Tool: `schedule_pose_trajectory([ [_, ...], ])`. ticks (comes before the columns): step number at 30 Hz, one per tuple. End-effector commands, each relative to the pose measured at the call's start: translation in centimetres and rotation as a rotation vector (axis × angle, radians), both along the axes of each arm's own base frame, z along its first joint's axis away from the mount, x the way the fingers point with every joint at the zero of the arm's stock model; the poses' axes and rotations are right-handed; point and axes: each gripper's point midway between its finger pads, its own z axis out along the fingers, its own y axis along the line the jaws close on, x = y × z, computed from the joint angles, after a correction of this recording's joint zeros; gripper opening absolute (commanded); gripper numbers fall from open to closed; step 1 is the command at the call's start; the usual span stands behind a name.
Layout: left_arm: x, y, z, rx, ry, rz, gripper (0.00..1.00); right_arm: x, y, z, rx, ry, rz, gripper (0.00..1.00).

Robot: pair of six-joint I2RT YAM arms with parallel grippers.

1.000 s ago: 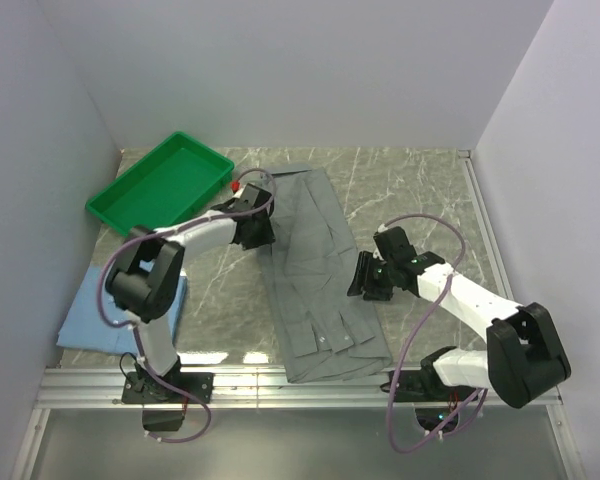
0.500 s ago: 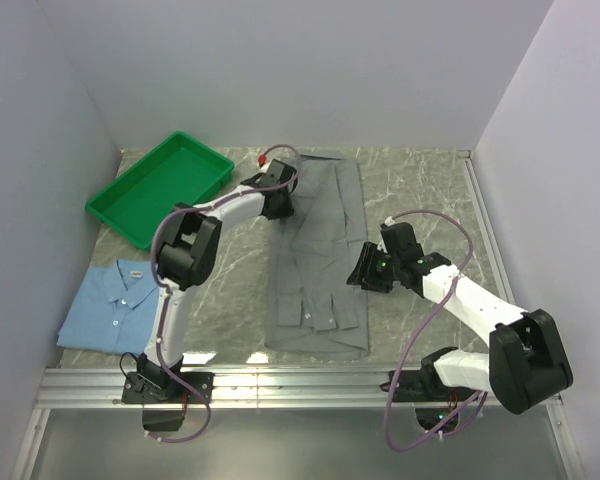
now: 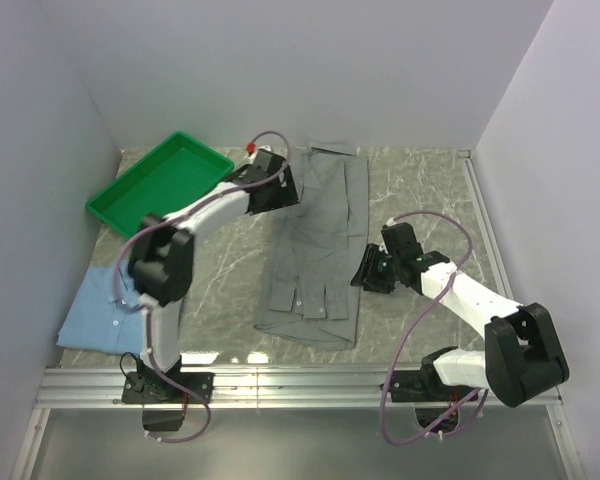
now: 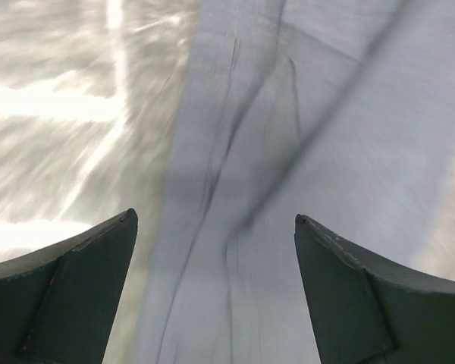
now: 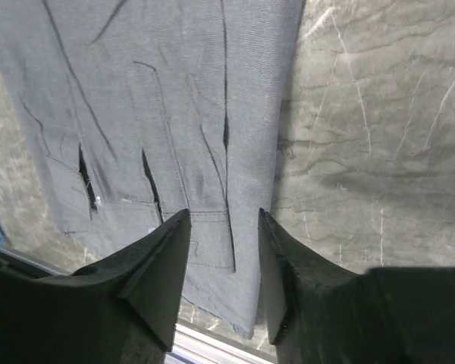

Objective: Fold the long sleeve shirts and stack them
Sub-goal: Fold the shirt

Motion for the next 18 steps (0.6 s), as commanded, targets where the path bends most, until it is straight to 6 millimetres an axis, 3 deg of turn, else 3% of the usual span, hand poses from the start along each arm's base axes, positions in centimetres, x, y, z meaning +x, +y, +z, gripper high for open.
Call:
schedule_pose_trajectory([
  [1,-3.5,2.2,9.4,-0.1,-0.139,0.044,0.9,0.2,0.0,-0.8,-0.014,0.039,-0.011,0.47],
  [3,-6.9,3.6,9.3,-0.108,-0.109,0.035,0.9,0.4,-0.2,-1.4,-0.031,0.061,-0.03,0.46],
  [5,-9.1,4.6,9.0,-0.108,-0.088,0.035,0.9,0.5,-0.3,-1.8,-0.035,0.069,-0.041,0.45],
  [6,-10.9,5.5,7.2,-0.09,-0.04,0.039,0.9,0.6,-0.3,-2.1,-0.041,0.077,-0.046,0.44],
  [7,-12.2,6.0,8.3,-0.109,-0.06,0.034,0.9,0.8,-0.3,-2.2,-0.043,0.082,-0.057,0.43],
  [8,-13.8,6.8,6.5,-0.1,-0.016,0.037,0.89,0.9,-0.4,-2.4,-0.045,0.083,-0.061,0.43],
  [9,-14.9,7.2,7.2,-0.117,-0.024,0.035,0.89,1.1,-0.2,-2.6,-0.042,0.086,-0.06,0.42],
  [11,-16.6,7.5,6.5,-0.133,0.0,0.025,0.89,1.6,-0.1,-2.7,-0.045,0.084,-0.057,0.41],
  [14,-19.5,7.9,4.2,-0.163,0.073,0.013,0.89,2.4,-0.5,-3.2,-0.087,0.088,-0.061,0.29],
  [15,-20.0,7.6,4.3,-0.192,0.085,0.007,0.89,2.6,-1.0,-3.8,-0.118,0.1,-0.058,0.16],
  [18,-21.4,7.3,3.4,-0.221,0.132,-0.007,0.89,4.3,-2.1,-3.7,-0.149,0.088,-0.078,0.03],
])
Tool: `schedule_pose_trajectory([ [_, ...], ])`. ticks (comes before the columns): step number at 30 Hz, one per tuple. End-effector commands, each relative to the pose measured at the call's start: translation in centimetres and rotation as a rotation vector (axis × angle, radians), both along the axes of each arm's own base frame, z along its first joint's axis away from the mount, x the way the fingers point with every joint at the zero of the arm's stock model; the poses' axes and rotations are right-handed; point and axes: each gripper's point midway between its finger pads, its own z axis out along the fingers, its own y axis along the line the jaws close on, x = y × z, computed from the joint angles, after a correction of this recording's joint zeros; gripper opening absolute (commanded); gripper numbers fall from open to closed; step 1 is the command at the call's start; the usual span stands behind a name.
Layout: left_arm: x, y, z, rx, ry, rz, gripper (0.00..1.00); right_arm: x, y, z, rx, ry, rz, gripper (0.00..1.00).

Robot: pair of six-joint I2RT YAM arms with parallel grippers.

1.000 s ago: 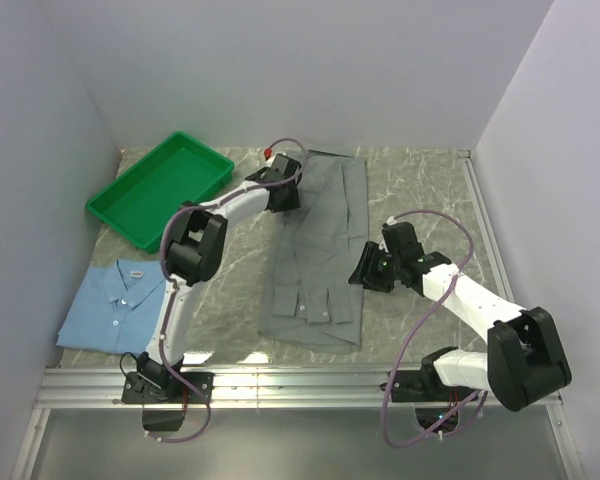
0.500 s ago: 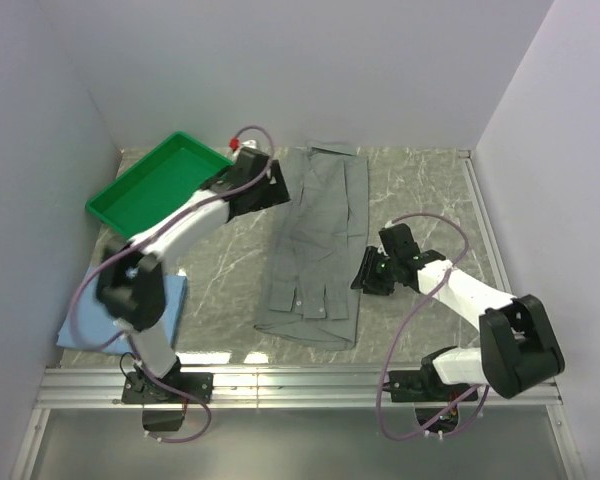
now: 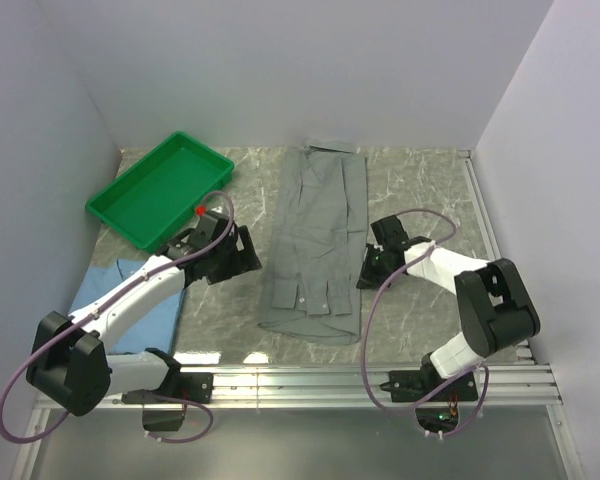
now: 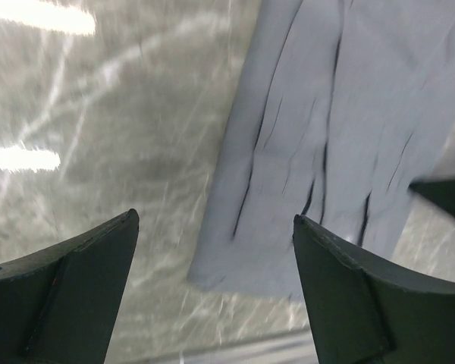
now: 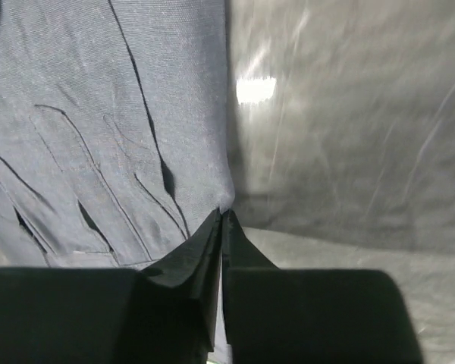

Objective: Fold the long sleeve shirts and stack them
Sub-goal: Fold the shirt

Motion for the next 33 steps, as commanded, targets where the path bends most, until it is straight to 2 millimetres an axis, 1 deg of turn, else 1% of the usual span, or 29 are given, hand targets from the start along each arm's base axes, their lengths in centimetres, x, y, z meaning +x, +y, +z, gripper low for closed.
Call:
schedule_pose_trajectory([
  [1,-1.3,-1.4,1.1,-0.11,0.014,-0.027,0.89,3.5,-1.7,0.9,-0.067,-0.075,-0.033,0.03],
  [3,-1.8,-1.6,0.7,-0.127,0.034,-0.033,0.9,4.0,-2.5,0.9,-0.089,-0.074,-0.042,0.03],
  [4,-2.2,-1.9,0.5,-0.142,0.05,-0.047,0.9,4.5,-2.5,1.2,-0.088,-0.083,-0.045,0.03],
  [5,-2.5,-2.2,0.2,-0.156,0.061,-0.05,0.9,4.7,-2.7,1.5,-0.084,-0.087,-0.047,0.04],
  [7,-3.2,-2.9,-0.2,-0.191,0.091,-0.074,0.9,4.5,-2.3,2.3,-0.057,-0.091,-0.03,0.1],
  [8,-3.5,-3.4,-0.5,-0.208,0.103,-0.08,0.89,4.3,-2.2,2.5,-0.048,-0.093,-0.03,0.21],
  [11,-4.5,-4.3,-1.2,-0.229,0.138,-0.102,0.87,2.7,-2.2,3.3,-0.019,-0.088,-0.045,0.42],
  [12,-4.7,-4.5,-1.4,-0.23,0.144,-0.105,0.86,2.1,-2.2,4.0,-0.003,-0.098,-0.06,0.45],
  [13,-4.9,-4.8,-1.5,-0.232,0.151,-0.112,0.86,0.9,-2.4,3.5,0.001,-0.076,-0.066,0.47],
  [14,-5.3,-5.2,-1.7,-0.235,0.163,-0.125,0.86,0.3,-2.4,3.5,0.009,-0.072,-0.07,0.49],
  [15,-5.6,-5.3,-2.0,-0.227,0.181,-0.128,0.86,-1.0,-2.2,3.5,0.042,-0.06,-0.071,0.5],
  [17,-6.1,-5.6,-2.6,-0.206,0.208,-0.149,0.86,-2.2,-1.8,3.8,0.082,-0.051,-0.073,0.5],
  [18,-6.5,-5.5,-3.6,-0.181,0.249,-0.152,0.86,-3.3,-1.5,3.4,0.108,-0.023,-0.062,0.51],
  [19,-6.8,-5.9,-3.8,-0.169,0.258,-0.171,0.86,-3.8,-1.4,3.3,0.12,-0.012,-0.058,0.51],
  [20,-7.1,-5.9,-4.6,-0.151,0.285,-0.175,0.85,-4.4,-1.4,3.3,0.126,-0.002,-0.054,0.51],
  [21,-7.3,-6.0,-5.0,-0.139,0.295,-0.183,0.84,-5.2,-1.4,2.8,0.134,0.018,-0.046,0.51],
  [22,-7.4,-6.3,-5.2,-0.132,0.301,-0.198,0.83,-5.6,-1.3,2.6,0.138,0.029,-0.042,0.51],
  [23,-7.7,-6.4,-6.0,-0.119,0.33,-0.206,0.82,-6.1,-1.4,2.4,0.14,0.041,-0.034,0.51],
  [27,-8.1,-6.6,-7.3,-0.077,0.368,-0.23,0.8,-7.6,-1.1,1.6,0.169,0.083,-0.018,0.51],
  [28,-8.1,-6.8,-7.4,-0.074,0.371,-0.243,0.8,-7.8,-1.0,1.4,0.175,0.091,-0.015,0.52],
  [29,-8.4,-6.8,-8.1,-0.059,0.392,-0.245,0.79,-8.1,-1.0,1.1,0.179,0.102,-0.011,0.52],
  [33,-8.9,-7.0,-8.9,-0.041,0.422,-0.262,0.77,-8.7,-0.8,0.5,0.192,0.126,0.007,0.52],
])
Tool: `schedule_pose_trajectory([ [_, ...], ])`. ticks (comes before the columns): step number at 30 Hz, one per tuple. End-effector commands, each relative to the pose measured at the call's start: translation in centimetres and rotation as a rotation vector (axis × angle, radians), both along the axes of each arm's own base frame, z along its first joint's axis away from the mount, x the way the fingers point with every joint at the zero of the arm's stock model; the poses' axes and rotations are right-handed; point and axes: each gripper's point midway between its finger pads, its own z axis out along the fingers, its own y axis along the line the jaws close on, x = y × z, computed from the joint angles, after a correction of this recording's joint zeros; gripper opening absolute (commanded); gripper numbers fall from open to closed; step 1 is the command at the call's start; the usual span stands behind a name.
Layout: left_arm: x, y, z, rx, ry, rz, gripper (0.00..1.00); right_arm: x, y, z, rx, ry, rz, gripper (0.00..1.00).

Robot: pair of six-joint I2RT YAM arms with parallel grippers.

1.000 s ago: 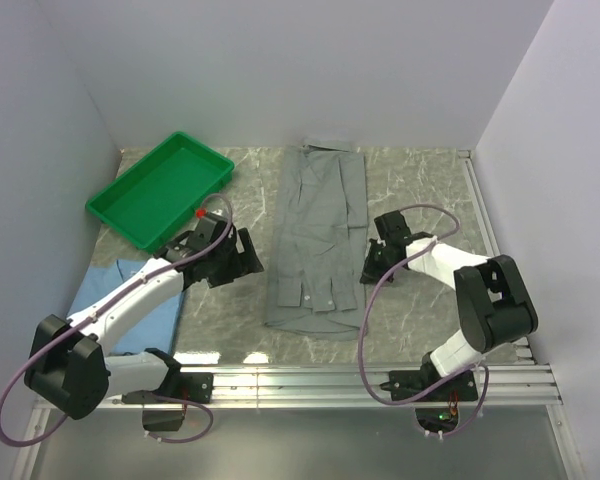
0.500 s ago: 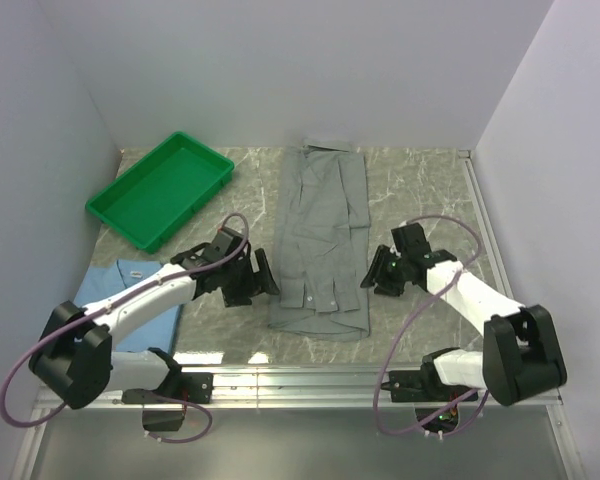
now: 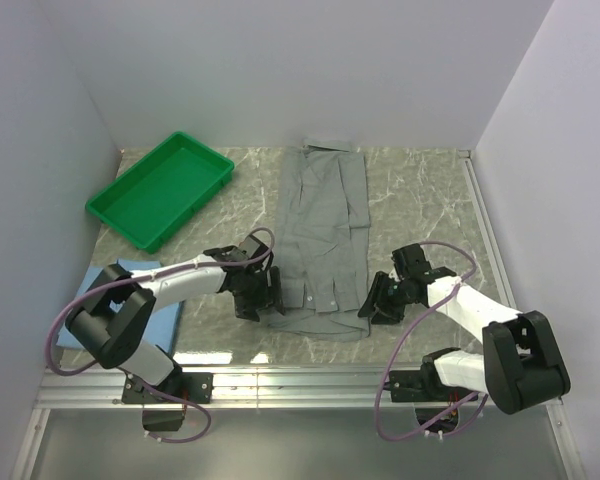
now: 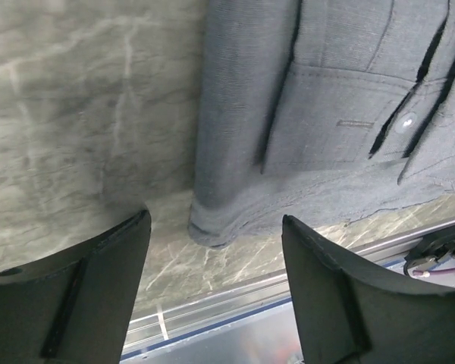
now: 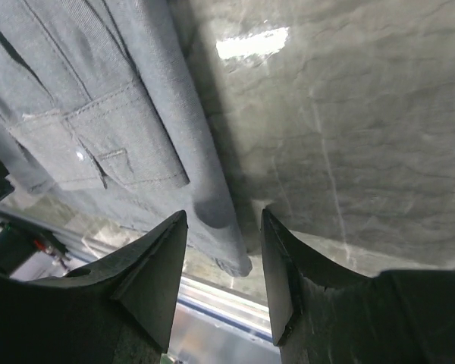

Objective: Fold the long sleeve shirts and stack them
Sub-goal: Fold the shirt

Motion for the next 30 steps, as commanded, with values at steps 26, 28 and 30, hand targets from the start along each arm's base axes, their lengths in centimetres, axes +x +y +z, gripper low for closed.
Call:
schedule_pose_trajectory([
  [26,-2.1,-0.8,2.8,-0.013,-0.003,-0.114,0.01,-2.9,0.2,0.2,0.034,0.058,0.153,0.0],
  [28,-3.9,-0.2,2.8,-0.009,0.027,-0.142,0.01,-3.7,0.8,0.9,0.062,0.07,0.172,0.0],
  [30,-5.2,-0.2,2.9,-0.014,0.047,-0.165,0.0,-3.9,0.9,1.5,0.07,0.059,0.182,0.0],
])
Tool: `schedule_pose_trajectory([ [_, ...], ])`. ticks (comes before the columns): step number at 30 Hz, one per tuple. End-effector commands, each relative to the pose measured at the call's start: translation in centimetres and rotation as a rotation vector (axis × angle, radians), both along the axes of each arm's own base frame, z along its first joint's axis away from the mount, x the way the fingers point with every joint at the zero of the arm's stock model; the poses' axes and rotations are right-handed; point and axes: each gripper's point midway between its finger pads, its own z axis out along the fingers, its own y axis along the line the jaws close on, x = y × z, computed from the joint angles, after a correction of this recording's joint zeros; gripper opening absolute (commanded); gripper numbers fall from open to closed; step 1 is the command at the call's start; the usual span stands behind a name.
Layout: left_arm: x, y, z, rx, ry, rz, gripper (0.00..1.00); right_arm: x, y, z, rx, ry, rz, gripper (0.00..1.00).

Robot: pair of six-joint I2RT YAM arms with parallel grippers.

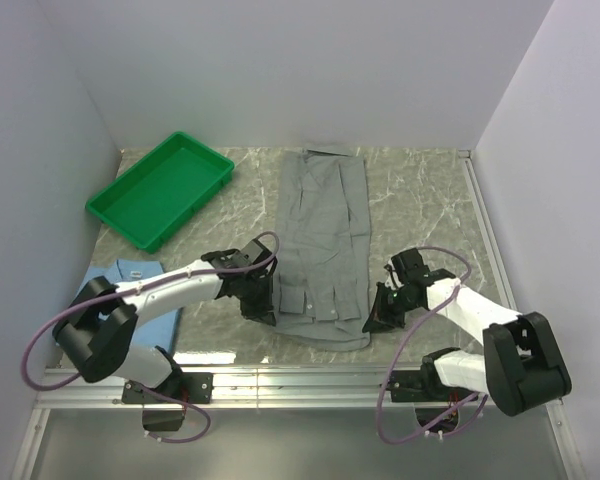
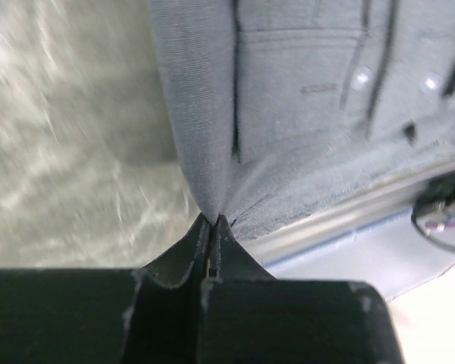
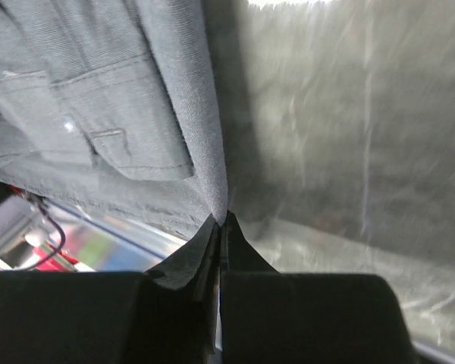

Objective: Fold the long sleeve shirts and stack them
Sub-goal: Fold the shirt

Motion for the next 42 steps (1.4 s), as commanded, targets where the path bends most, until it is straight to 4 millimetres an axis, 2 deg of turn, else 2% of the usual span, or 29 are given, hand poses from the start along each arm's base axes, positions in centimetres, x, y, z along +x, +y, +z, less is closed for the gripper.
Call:
schedule_pose_trajectory([
  [1,-3.0,0.8,1.2,-0.002,0.038,-0.065,0.01,-1.0,0.3,1.7,0.016,-0.005,0.044,0.0],
  [4,-4.2,0.9,1.9,-0.038,0.051,-0.06,0.01,-1.7,0.1,2.7,0.016,-0.007,0.052,0.0],
  [7,-3.6,0.9,3.2,-0.048,0.013,-0.036,0.01,-1.5,-0.1,3.6,0.011,-0.038,0.067,0.0],
  [10,-1.0,0.5,4.3,-0.029,-0.069,-0.005,0.0,0.4,0.2,5.5,0.001,-0.097,0.067,0.0],
  [13,2.0,-0.3,5.7,-0.05,-0.127,0.028,0.01,1.9,0.6,6.4,0.002,-0.117,0.066,0.0],
  [14,2.8,-0.3,6.0,-0.053,-0.142,0.041,0.0,3.1,0.9,7.4,0.009,-0.151,0.063,0.0],
  [15,4.4,-0.3,6.9,-0.064,-0.175,0.065,0.0,3.7,1.0,7.5,0.007,-0.151,0.064,0.0],
  [16,5.2,-0.5,7.0,-0.064,-0.184,0.073,0.0,4.3,1.1,7.7,0.0,-0.158,0.063,0.0],
  [17,6.2,-0.7,7.3,-0.074,-0.204,0.085,0.0,5.5,1.3,8.6,0.002,-0.191,0.06,0.0],
  [18,7.7,-0.6,8.1,-0.082,-0.232,0.106,0.0,6.1,1.4,8.4,-0.005,-0.179,0.059,0.0],
  [20,9.5,-1.0,8.0,-0.087,-0.24,0.117,0.01,7.9,1.6,9.3,-0.016,-0.215,0.054,0.0],
  [21,10.8,-1.1,8.8,-0.098,-0.269,0.126,0.0,8.6,1.7,9.0,-0.026,-0.208,0.05,0.0],
  [22,11.7,-1.2,8.4,-0.089,-0.266,0.132,0.01,9.7,2.0,9.9,-0.02,-0.237,0.047,0.0],
  [23,12.8,-1.7,9.4,-0.11,-0.295,0.133,0.01,10.6,2.0,10.1,-0.024,-0.253,0.039,0.0],
  [25,14.5,-1.6,8.8,-0.088,-0.3,0.141,0.0,11.8,2.2,10.1,-0.033,-0.253,0.03,0.0],
  [26,15.4,-1.5,8.8,-0.077,-0.316,0.148,0.01,12.9,2.4,10.8,-0.032,-0.276,0.028,0.0],
  [27,16.6,-1.5,9.3,-0.08,-0.34,0.154,0.0,13.5,2.3,10.2,-0.048,-0.262,0.028,0.0],
  [28,17.3,-1.5,8.3,-0.065,-0.324,0.157,0.01,14.5,2.5,10.8,-0.045,-0.282,0.026,0.0],
  [30,19.0,-1.3,8.4,-0.061,-0.341,0.174,0.0,15.6,2.2,10.2,-0.071,-0.272,0.023,0.0],
  [31,19.5,-1.2,7.7,-0.047,-0.332,0.183,0.0,16.4,2.2,10.8,-0.072,-0.288,0.02,0.0],
  [34,21.6,-0.6,7.3,-0.042,-0.349,0.226,0.0,18.4,1.9,11.2,-0.088,-0.315,-0.006,0.0],
  [38,24.3,-0.1,7.8,-0.039,-0.396,0.263,0.0,20.6,2.0,10.8,-0.089,-0.316,-0.025,0.0],
  [40,25.5,0.1,7.4,-0.018,-0.413,0.274,0.01,21.9,2.0,11.0,-0.097,-0.336,-0.039,0.0],
  [42,26.7,-0.1,7.9,-0.021,-0.447,0.277,0.01,22.8,1.8,10.3,-0.108,-0.328,-0.052,0.0],
])
